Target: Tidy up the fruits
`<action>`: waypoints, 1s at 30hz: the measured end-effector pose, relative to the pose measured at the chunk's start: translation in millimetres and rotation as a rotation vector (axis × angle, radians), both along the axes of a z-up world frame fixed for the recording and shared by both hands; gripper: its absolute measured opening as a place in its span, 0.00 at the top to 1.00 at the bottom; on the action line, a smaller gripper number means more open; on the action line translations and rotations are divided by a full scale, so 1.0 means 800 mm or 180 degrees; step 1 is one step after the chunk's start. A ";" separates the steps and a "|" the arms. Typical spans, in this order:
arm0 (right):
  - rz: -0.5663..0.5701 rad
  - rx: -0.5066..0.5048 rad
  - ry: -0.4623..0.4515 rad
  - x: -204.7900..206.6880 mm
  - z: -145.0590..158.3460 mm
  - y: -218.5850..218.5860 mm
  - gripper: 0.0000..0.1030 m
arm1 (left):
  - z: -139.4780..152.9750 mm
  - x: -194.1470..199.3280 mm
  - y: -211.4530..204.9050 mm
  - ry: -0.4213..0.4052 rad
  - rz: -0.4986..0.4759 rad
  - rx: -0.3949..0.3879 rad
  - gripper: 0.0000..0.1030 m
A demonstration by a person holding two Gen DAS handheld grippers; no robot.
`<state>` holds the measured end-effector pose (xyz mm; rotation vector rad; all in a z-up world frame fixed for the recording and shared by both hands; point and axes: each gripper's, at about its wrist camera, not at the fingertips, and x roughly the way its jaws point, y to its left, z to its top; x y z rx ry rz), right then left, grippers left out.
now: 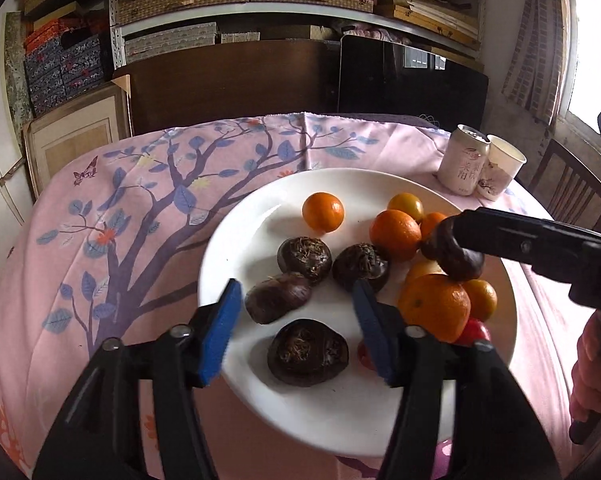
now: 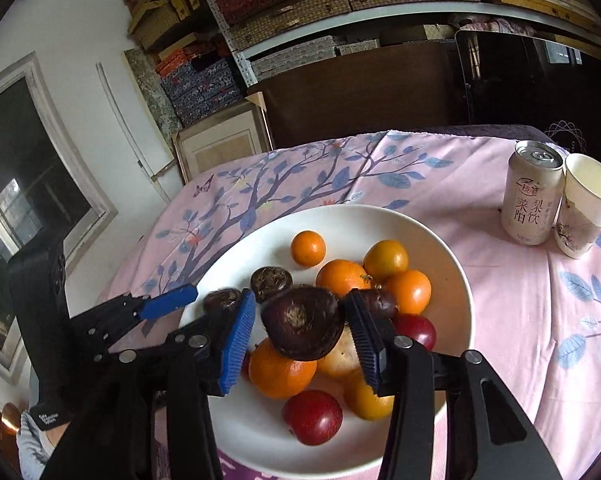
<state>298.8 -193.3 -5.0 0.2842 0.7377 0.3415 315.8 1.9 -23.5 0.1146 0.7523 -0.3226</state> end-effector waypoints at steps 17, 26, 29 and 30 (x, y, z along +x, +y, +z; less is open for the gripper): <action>-0.0473 -0.0489 -0.0494 -0.158 0.003 -0.014 0.04 | 0.015 -0.131 0.011 -0.0377 0.0358 0.0094 0.05; -0.0758 -0.0882 -0.0544 -0.227 -0.014 -0.014 0.04 | 0.019 -0.226 0.011 -0.0658 0.0694 0.0264 0.05; -0.0599 -0.0630 -0.0580 -0.242 -0.023 -0.020 0.04 | 0.017 -0.243 0.013 -0.0642 0.0645 0.0184 0.05; -0.0553 -0.0591 -0.0552 -0.243 -0.023 -0.018 0.04 | 0.018 -0.247 0.014 -0.0660 0.0647 0.0174 0.05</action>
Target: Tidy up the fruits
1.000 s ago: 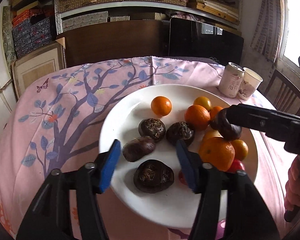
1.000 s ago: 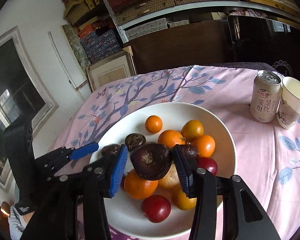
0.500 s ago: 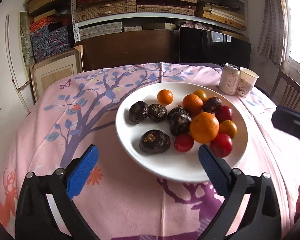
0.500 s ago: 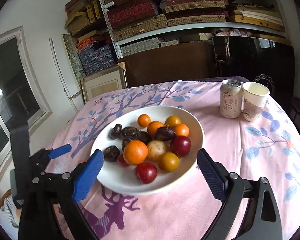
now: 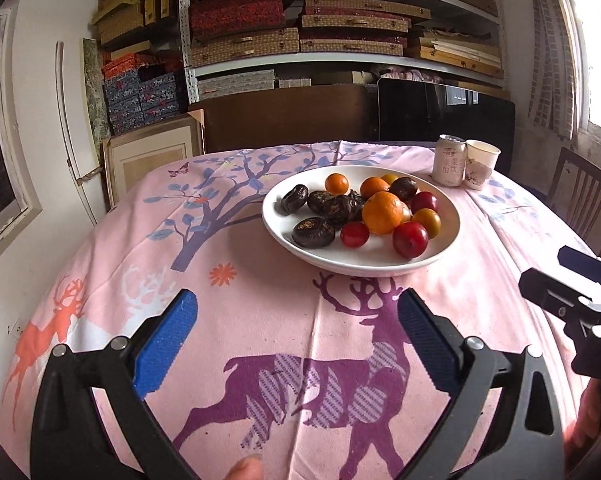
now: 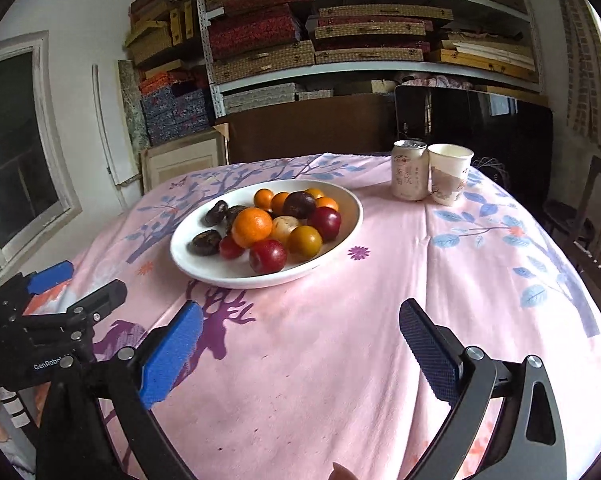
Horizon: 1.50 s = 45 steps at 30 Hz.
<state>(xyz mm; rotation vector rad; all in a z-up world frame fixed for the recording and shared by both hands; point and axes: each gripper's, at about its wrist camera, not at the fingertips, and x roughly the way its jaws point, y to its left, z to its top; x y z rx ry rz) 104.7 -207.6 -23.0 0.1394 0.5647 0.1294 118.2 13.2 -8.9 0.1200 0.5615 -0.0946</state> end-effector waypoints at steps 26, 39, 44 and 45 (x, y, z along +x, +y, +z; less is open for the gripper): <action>0.0118 -0.0108 0.0147 -0.003 -0.005 0.021 0.04 | -0.003 0.002 0.004 0.0098 -0.0089 -0.0124 0.05; 0.0114 -0.0107 0.0146 -0.003 -0.005 0.021 0.04 | -0.006 0.001 -0.001 0.0133 -0.0145 -0.0102 0.05; 0.0117 -0.0110 0.0153 -0.003 -0.005 0.022 0.04 | -0.007 0.002 -0.003 0.0135 -0.0168 -0.0091 0.05; 0.0119 -0.0111 0.0156 -0.003 -0.006 0.022 0.04 | -0.007 0.002 -0.003 0.0136 -0.0169 -0.0094 0.05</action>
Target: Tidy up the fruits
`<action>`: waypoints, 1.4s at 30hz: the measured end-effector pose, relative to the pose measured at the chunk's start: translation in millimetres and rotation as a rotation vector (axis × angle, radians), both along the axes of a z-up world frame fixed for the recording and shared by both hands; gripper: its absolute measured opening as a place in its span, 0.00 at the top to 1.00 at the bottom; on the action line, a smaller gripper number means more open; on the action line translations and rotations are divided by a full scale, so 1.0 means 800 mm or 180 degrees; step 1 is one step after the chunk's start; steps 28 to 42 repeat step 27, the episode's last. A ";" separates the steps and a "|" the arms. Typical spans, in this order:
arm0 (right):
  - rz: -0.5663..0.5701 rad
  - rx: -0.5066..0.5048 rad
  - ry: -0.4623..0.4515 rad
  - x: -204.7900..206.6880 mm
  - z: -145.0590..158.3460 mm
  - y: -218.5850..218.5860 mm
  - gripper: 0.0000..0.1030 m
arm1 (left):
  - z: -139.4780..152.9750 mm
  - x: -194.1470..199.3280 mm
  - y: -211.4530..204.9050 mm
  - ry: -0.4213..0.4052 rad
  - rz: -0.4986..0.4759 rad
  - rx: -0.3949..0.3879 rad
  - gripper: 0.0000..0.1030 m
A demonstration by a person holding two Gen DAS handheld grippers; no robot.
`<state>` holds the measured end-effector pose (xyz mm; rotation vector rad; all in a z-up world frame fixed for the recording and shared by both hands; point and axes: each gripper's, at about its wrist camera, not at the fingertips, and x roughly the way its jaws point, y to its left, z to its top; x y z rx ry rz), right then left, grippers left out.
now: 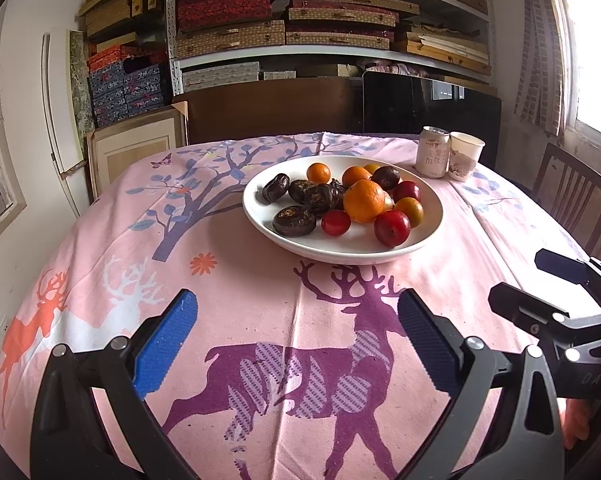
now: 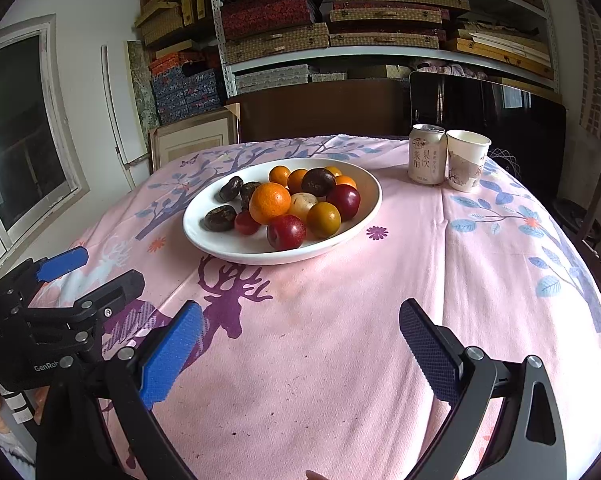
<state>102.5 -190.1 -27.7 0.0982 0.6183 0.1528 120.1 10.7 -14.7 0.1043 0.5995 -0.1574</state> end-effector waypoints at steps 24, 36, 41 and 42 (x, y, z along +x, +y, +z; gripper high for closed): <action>-0.0004 0.0002 -0.0003 0.000 0.000 -0.001 0.04 | -0.003 0.002 0.000 0.0029 -0.0006 0.0047 0.05; -0.0004 0.0003 -0.0002 0.000 0.000 -0.001 0.04 | -0.004 0.001 -0.002 0.0034 -0.0018 0.0060 0.05; -0.0004 0.0003 -0.0002 0.000 0.000 -0.001 0.04 | -0.004 0.001 -0.002 0.0034 -0.0018 0.0060 0.05; -0.0004 0.0003 -0.0002 0.000 0.000 -0.001 0.04 | -0.004 0.001 -0.002 0.0034 -0.0018 0.0060 0.05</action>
